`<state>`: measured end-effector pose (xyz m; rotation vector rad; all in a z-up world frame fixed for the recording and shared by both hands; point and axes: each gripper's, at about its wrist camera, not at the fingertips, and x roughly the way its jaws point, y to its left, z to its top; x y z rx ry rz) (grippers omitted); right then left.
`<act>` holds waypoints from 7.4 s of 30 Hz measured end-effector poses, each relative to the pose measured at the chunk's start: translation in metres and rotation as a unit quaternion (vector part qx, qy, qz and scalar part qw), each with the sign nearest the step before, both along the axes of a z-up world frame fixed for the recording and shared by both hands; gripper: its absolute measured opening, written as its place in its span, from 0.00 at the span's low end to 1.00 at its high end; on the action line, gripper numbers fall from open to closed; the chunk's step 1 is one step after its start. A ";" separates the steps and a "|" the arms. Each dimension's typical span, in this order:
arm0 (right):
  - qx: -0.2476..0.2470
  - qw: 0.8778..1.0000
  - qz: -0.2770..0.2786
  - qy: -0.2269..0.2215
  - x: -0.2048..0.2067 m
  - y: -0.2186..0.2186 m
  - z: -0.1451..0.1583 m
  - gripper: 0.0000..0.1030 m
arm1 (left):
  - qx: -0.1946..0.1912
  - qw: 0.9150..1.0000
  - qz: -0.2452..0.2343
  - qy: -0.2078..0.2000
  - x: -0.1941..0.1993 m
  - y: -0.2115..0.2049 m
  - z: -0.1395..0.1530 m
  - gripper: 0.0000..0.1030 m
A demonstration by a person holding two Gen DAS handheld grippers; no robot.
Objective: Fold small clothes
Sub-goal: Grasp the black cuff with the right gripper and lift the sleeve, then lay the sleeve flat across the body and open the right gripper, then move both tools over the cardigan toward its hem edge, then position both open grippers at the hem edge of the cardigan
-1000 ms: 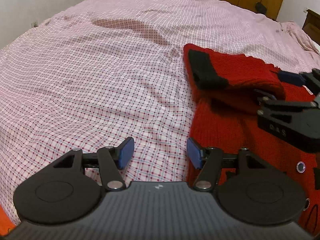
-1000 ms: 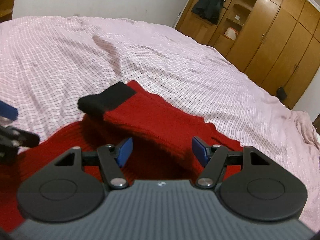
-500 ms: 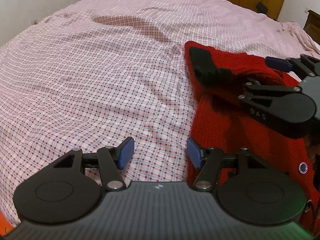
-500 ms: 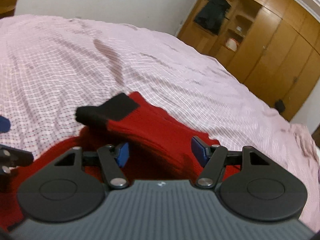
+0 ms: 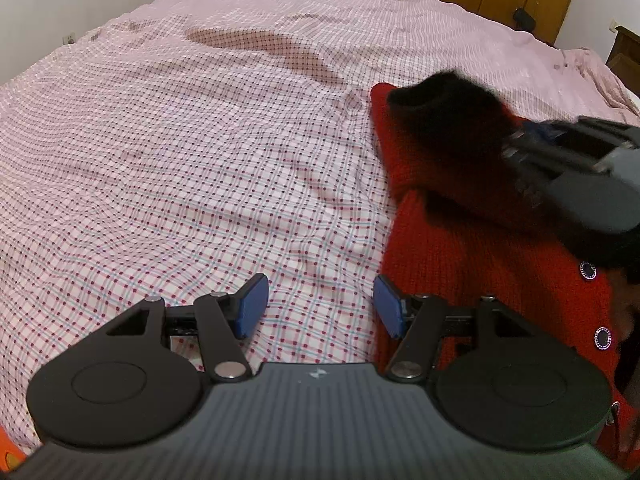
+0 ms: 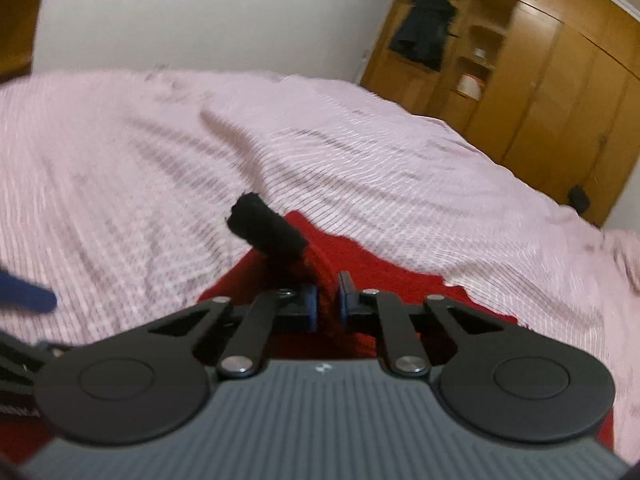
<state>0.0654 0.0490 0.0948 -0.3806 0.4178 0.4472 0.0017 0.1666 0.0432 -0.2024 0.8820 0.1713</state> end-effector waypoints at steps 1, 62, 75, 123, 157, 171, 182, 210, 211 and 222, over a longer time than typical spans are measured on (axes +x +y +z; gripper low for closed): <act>0.013 1.000 -0.008 -0.002 0.000 -0.006 0.005 0.12 | 0.001 1.000 0.000 -0.001 0.000 -0.001 0.001 0.64; 0.234 0.925 -0.230 0.193 0.073 -0.255 -0.050 0.21 | 0.035 0.993 -0.112 -0.018 0.072 -0.095 -0.008 0.64; 0.199 0.928 -0.273 0.155 0.085 -0.266 -0.048 0.15 | 0.063 0.990 -0.125 -0.019 0.093 -0.100 -0.024 0.64; 0.049 0.987 -0.052 0.141 -0.212 -0.226 0.028 0.58 | 0.132 0.966 -0.217 -0.058 -0.144 -0.134 0.031 0.73; -0.149 0.984 -0.074 0.055 -0.233 -0.152 -0.039 0.58 | 0.090 0.961 -0.260 -0.028 -0.165 -0.144 -0.007 0.73; -0.145 0.980 -0.017 0.132 -0.224 -0.157 -0.055 0.58 | 0.085 0.946 -0.313 -0.021 -0.168 -0.165 -0.015 0.77; -0.248 0.966 0.009 0.068 -0.235 -0.117 -0.078 0.58 | 0.086 0.949 -0.302 -0.013 -0.166 -0.159 -0.018 0.77; -0.282 0.957 0.074 0.001 -0.257 -0.099 -0.090 0.58 | 0.119 0.947 -0.299 0.009 -0.165 -0.156 -0.032 0.77; -0.278 0.958 0.073 -0.003 -0.260 -0.098 -0.089 0.58 | 0.119 0.946 -0.300 0.008 -0.165 -0.156 -0.032 0.77; -0.271 0.958 0.098 -0.001 -0.262 -0.084 -0.087 0.57 | 0.112 0.948 -0.297 0.008 -0.166 -0.154 -0.031 0.78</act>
